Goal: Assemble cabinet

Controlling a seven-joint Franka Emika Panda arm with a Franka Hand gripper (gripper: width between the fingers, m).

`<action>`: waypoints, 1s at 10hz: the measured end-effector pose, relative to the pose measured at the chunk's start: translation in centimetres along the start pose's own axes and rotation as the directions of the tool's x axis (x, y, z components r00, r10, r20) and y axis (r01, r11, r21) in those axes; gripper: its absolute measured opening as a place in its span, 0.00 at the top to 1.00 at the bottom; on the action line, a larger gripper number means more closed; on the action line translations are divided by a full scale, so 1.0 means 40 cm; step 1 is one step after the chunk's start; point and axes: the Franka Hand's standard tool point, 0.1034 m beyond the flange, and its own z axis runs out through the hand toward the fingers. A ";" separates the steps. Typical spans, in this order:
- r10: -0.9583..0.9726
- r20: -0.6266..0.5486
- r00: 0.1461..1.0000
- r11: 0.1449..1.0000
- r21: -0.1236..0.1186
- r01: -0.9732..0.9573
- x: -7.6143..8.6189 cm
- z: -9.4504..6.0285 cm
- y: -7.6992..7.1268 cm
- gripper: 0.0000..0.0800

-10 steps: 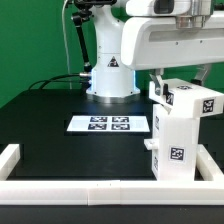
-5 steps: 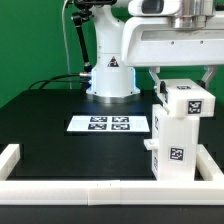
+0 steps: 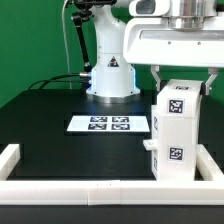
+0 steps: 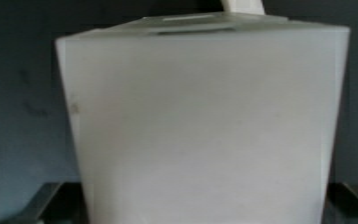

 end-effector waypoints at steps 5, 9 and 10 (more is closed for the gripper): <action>0.149 0.024 0.989 0.989 0.016 -0.149 0.006 -0.001 0.022 0.30; 0.082 0.013 0.997 0.996 0.033 -0.082 0.012 -0.059 0.025 0.01; 0.070 0.009 0.997 0.997 0.044 -0.071 0.014 -0.084 0.024 0.00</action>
Offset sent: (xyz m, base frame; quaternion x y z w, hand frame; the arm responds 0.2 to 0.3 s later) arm -0.0060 -0.0135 0.0014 0.0042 -0.0114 0.1062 0.9943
